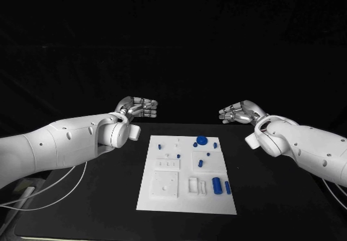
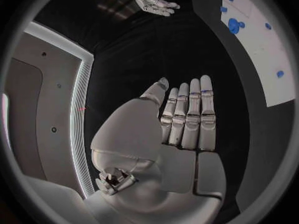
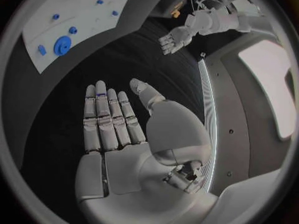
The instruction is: Assemble the parts on the task board
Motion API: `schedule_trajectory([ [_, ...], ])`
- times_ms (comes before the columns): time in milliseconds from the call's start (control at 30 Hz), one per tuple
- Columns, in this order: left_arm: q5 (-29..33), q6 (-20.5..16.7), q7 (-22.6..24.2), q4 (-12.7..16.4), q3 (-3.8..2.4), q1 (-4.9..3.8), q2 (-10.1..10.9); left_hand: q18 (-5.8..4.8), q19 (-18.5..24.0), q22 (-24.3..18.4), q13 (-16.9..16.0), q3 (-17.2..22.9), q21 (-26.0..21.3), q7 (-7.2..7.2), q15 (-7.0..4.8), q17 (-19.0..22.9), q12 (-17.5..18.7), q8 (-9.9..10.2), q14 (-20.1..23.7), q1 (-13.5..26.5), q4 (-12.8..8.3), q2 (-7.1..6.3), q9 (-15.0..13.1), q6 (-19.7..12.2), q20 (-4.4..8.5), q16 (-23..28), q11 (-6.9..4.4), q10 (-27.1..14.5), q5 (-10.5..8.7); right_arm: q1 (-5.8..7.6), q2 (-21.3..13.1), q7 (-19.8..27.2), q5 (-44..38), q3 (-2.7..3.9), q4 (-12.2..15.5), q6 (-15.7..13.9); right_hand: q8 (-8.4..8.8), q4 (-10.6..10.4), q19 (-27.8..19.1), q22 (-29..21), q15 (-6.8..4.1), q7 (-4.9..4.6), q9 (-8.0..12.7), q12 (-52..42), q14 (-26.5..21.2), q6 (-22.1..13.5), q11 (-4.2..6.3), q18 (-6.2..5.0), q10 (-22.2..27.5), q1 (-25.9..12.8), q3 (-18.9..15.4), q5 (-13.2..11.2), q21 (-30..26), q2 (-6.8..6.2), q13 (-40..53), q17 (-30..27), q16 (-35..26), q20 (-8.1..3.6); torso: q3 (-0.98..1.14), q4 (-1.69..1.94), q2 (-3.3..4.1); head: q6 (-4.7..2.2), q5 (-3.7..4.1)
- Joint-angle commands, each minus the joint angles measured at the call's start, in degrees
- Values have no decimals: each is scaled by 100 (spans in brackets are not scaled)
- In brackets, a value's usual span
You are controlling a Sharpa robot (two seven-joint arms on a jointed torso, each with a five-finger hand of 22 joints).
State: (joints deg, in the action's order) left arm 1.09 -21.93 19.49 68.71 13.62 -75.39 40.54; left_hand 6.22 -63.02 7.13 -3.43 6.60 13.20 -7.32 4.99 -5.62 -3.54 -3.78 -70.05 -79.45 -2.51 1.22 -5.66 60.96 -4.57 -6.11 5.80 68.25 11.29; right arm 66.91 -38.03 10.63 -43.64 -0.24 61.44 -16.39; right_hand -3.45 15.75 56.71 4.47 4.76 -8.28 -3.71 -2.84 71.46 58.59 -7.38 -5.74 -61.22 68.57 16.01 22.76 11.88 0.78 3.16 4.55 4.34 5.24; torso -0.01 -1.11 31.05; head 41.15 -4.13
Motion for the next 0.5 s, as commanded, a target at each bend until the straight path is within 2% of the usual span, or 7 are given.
schedule_trajectory([
  [33, -219, 305, 12, 145, -19, -48, 75, -109, -43, 103, 0, 16, 165, 11, -74, -44, 22, 13, -148, -81, -110, -28, -13, 56, 119, -42, -37, 94, -77, 20, 40, -82, -1609, 8, 12, -138, -23, 48, 1400, 251, -482, 124, -18, -38, 1515, 579, 241, -68, -635, 95, 168, -101, 675, -269, 12, 383, 484, -514, -8, 8, 87, -26, -8],
  [133, -272, 333, 8, 300, -26, -102, 164, -170, -45, 251, 0, -8, 380, -3, -132, -110, 18, 13, -272, -70, -187, -61, -4, 37, 210, -139, -40, 93, -169, 59, 94, -117, -2158, 14, 9, -47, -18, 56, 1701, 420, -556, 139, -13, -45, 1516, 595, 274, -121, -663, 189, -80, -210, 980, -295, 16, 930, 1249, -626, -1, 23, 161, -71, 7],
  [233, -309, 349, 9, 462, -29, -155, 243, -203, 167, 405, 0, -60, 563, -18, -110, -139, 22, 14, -186, -22, -262, -96, 24, -38, 203, -134, -17, 37, -240, 90, 147, -156, -2595, 17, -8, -4, -15, 63, 1964, 637, -587, 158, -11, -41, 1493, 610, 296, -229, -684, 241, -168, -287, 1326, -279, 15, 1501, 2252, -667, -2, 42, 227, -130, 23],
  [300, -357, 366, 17, 642, -33, -205, 328, -201, 220, 473, -1, -101, 654, -25, -114, -162, 22, 19, -199, 12, -283, -115, 34, -68, 200, -158, -18, 51, -339, 107, 208, -200, -2990, 18, -40, 2, -13, 62, 2052, 851, -604, 157, -8, -48, 1488, 579, 296, -290, -657, 248, -155, -346, 1612, -296, 17, 1856, 2780, -683, -3, 75, 313, -199, 40],
  [400, -387, 370, 30, 828, -38, -241, 407, -200, 256, 518, -1, -142, 716, -29, -116, -181, 21, 17, -196, 27, -305, -120, 42, -88, 197, -176, -19, 54, -412, 116, 257, -264, -3352, 19, -71, -22, -20, 71, 2053, 1183, -580, 158, -12, -67, 1336, 549, 281, -392, -596, 254, -59, -367, 1985, -343, 20, 2358, 3573, -638, 9, 124, 389, -251, 62],
  [433, -394, 372, 34, 890, -39, -251, 429, -199, 286, 554, -1, -166, 765, -28, -116, -194, 20, 15, -186, 30, -327, -111, 45, -92, 196, -185, -20, 52, -410, 120, 270, -294, -3464, 20, -81, -32, -12, 62, 2048, 1241, -577, 156, -9, -43, 1315, 534, 276, -412, -574, 238, -49, -394, 2044, -355, 17, 2422, 3683, -630, 12, 151, 421, -278, 86],
  [500, -402, 376, 37, 980, -41, -269, 459, -200, 313, 567, -1, -185, 782, -30, -112, -199, 21, 16, -179, 43, -337, -117, 46, -95, 192, -187, -16, 48, -412, 125, 290, -347, -3630, 20, -100, -47, -13, 63, 2060, 1357, -570, 156, -8, -46, 1320, 515, 268, -439, -533, 246, -23, -417, 2161, -371, 17, 2509, 3868, -625, 12, 179, 455, -312, 96],
])
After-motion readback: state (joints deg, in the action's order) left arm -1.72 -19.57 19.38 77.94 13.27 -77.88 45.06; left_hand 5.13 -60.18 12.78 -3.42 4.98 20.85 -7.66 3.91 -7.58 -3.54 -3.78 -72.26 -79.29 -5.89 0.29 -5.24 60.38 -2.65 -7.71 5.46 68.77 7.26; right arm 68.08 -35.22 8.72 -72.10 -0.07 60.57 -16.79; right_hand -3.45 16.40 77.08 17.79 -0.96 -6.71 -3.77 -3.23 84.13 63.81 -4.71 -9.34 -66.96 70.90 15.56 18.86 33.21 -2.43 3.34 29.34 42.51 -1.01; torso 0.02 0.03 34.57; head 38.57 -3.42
